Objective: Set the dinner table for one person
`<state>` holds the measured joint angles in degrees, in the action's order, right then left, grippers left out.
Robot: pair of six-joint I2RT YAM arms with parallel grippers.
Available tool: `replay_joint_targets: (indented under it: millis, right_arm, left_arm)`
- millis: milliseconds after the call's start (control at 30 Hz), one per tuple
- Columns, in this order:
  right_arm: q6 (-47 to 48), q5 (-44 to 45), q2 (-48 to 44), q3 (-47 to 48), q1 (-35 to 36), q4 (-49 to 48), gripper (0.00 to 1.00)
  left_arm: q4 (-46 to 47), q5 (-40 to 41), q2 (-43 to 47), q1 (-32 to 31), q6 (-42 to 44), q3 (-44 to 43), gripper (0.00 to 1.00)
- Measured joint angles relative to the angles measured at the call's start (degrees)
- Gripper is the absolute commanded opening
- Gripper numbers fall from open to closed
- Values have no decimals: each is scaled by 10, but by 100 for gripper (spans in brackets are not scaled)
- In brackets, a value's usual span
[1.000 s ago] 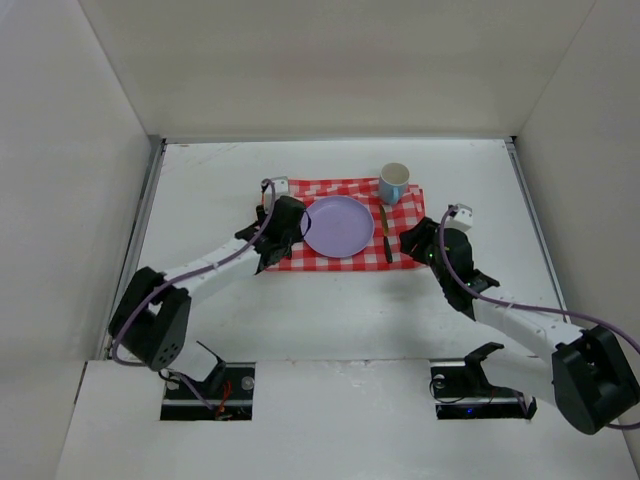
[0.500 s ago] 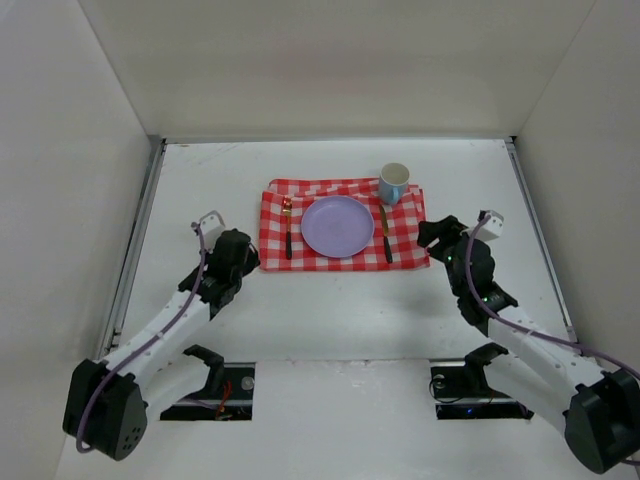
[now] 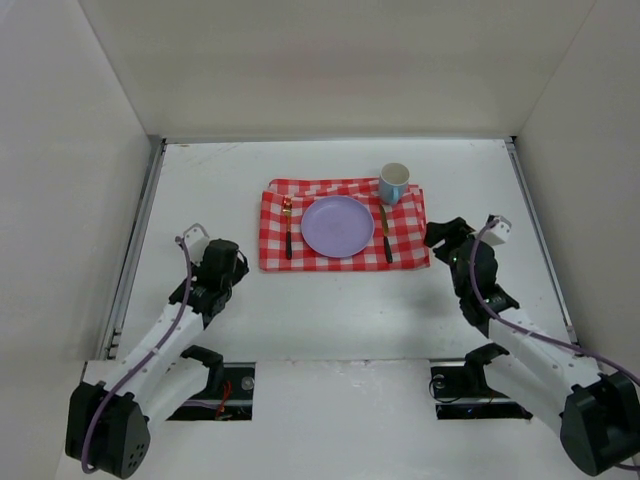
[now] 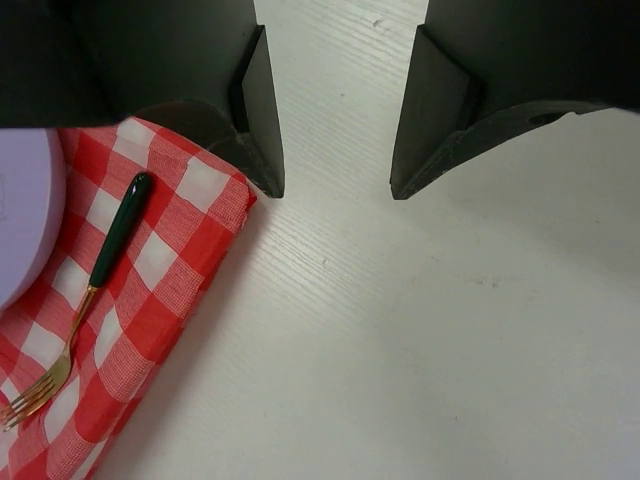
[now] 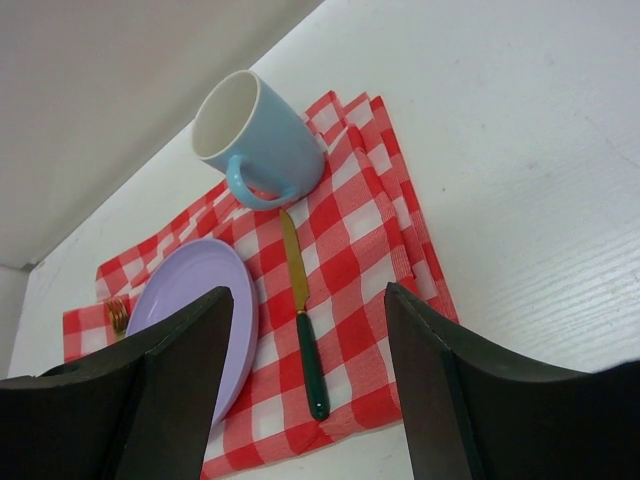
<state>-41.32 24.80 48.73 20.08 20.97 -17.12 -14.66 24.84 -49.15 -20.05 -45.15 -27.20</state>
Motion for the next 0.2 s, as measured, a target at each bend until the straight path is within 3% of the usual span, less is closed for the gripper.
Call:
replay_joint_targets:
  millis: [200]
  right_arm:
    - [-2, -3, 6, 0, 0, 0, 68]
  left_arm:
    - [2, 0, 1, -4, -4, 3, 44]
